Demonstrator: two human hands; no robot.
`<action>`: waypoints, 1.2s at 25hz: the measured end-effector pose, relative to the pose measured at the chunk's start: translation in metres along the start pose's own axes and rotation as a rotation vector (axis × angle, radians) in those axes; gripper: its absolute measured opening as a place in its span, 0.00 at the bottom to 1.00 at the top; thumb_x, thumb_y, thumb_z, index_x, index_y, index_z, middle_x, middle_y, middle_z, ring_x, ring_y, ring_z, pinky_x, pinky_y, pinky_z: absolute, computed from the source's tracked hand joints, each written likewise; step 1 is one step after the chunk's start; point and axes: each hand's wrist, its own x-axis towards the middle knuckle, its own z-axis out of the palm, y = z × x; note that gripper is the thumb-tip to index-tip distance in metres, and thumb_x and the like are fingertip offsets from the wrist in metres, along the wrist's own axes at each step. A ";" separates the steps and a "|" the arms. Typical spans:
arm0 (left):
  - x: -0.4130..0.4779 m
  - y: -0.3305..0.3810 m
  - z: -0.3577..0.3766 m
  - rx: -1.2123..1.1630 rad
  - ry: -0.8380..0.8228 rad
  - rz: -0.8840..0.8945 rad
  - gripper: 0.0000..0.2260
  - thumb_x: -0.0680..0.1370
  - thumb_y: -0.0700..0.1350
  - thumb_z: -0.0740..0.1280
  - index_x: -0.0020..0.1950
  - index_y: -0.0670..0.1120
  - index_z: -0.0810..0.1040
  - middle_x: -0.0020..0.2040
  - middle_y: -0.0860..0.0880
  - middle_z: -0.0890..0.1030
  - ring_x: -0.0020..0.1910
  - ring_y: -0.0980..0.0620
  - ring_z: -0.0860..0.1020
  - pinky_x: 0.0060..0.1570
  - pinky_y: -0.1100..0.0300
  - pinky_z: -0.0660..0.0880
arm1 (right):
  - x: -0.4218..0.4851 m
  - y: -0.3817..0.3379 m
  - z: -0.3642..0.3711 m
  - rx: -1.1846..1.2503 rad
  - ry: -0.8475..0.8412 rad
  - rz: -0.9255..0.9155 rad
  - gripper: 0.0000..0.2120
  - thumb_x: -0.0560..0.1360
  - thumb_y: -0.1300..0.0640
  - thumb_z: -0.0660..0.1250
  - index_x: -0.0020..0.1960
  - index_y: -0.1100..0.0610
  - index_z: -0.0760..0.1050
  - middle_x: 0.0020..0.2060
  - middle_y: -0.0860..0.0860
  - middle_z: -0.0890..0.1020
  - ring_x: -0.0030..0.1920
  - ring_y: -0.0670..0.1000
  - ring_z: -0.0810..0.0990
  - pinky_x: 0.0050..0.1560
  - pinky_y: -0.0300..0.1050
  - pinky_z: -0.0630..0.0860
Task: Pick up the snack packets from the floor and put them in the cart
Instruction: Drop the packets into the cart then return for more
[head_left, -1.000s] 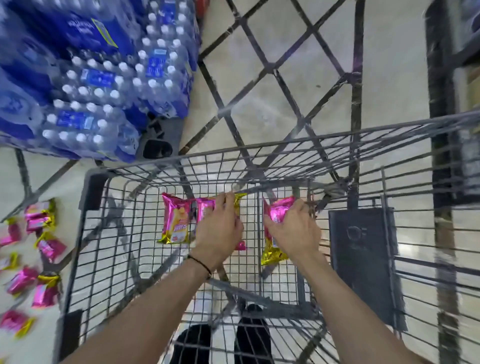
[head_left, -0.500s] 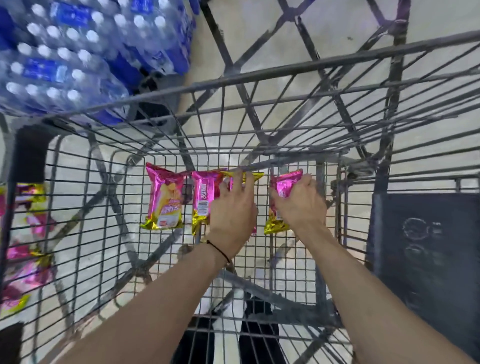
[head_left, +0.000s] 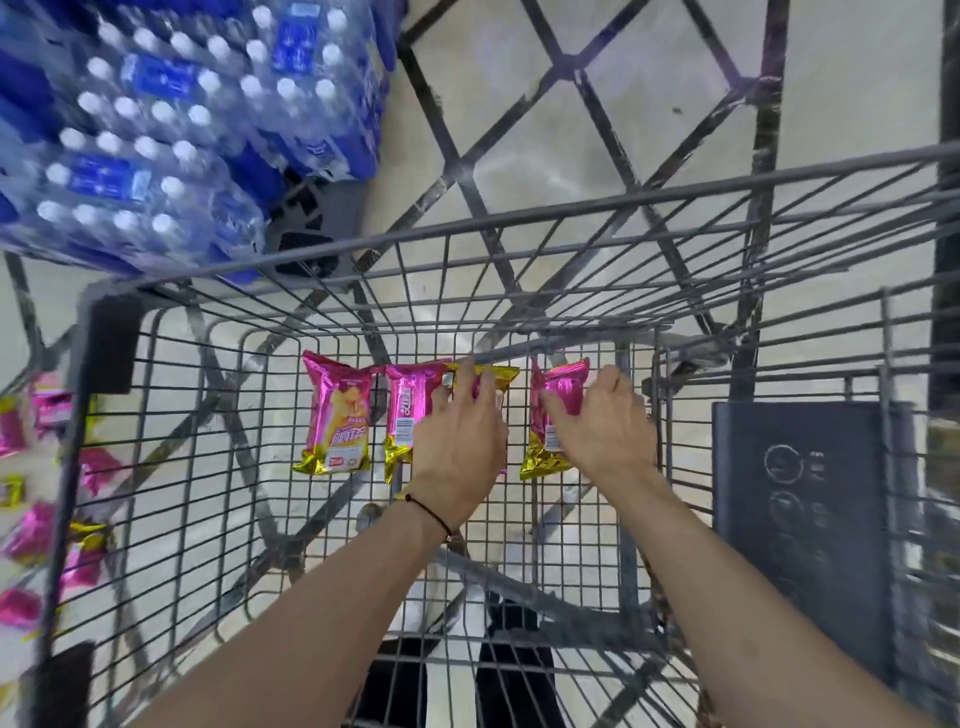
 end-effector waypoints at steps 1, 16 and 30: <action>-0.004 -0.001 -0.009 -0.010 0.007 -0.001 0.20 0.81 0.50 0.61 0.72 0.46 0.64 0.77 0.46 0.61 0.64 0.40 0.73 0.37 0.51 0.79 | -0.008 -0.002 -0.010 -0.012 0.017 -0.024 0.31 0.78 0.34 0.58 0.65 0.60 0.64 0.60 0.60 0.75 0.58 0.63 0.75 0.48 0.57 0.76; -0.133 -0.030 -0.239 -0.038 0.255 0.093 0.24 0.79 0.55 0.60 0.73 0.47 0.68 0.77 0.43 0.66 0.75 0.40 0.62 0.72 0.43 0.65 | -0.180 -0.068 -0.220 -0.272 0.197 -0.329 0.30 0.78 0.37 0.51 0.73 0.52 0.64 0.70 0.55 0.71 0.70 0.59 0.67 0.65 0.60 0.69; -0.287 -0.111 -0.394 -0.033 0.460 0.162 0.27 0.77 0.59 0.56 0.72 0.48 0.70 0.75 0.43 0.69 0.77 0.41 0.62 0.73 0.40 0.61 | -0.368 -0.173 -0.340 -0.310 0.518 -0.419 0.29 0.79 0.38 0.52 0.75 0.51 0.63 0.73 0.54 0.69 0.73 0.58 0.65 0.68 0.60 0.69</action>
